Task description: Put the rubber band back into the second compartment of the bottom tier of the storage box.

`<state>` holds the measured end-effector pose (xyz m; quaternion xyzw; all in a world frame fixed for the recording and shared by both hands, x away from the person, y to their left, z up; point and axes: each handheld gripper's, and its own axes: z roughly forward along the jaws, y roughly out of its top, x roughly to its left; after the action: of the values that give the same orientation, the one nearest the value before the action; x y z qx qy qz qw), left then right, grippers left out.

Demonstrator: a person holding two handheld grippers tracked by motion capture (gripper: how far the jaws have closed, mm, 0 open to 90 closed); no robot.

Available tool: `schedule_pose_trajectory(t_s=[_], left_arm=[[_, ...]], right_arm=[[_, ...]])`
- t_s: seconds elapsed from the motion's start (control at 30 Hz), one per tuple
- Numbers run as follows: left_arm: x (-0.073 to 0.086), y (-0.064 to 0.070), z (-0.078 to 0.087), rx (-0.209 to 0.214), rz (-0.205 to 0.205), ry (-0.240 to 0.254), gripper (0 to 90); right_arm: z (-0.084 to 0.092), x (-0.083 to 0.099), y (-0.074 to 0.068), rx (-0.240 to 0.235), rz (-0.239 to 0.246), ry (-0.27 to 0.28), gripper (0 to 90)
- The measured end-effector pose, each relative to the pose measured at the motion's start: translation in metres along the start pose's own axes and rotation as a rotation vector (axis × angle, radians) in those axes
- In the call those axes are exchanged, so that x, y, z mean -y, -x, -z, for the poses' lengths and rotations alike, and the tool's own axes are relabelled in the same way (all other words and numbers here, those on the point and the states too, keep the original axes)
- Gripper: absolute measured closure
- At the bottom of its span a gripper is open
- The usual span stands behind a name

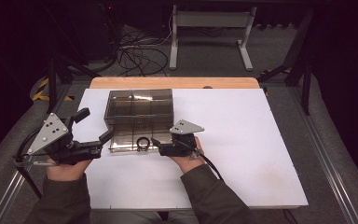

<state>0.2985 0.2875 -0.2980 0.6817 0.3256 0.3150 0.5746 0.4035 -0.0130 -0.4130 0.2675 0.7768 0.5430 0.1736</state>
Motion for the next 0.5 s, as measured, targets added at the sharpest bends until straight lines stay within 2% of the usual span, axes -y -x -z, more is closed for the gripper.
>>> schedule_pose_trajectory(t_s=[0.17,0.5], left_arm=[[0.000,0.000,-0.001,0.003,0.001,-0.001,6.2],[0.000,0.000,-0.001,-0.001,-0.003,-0.006,6.2]], right_arm=[[0.013,-0.003,0.004,0.021,-0.016,0.024,18.9],[0.030,-0.004,0.012,0.028,-0.026,0.050,15.1]])
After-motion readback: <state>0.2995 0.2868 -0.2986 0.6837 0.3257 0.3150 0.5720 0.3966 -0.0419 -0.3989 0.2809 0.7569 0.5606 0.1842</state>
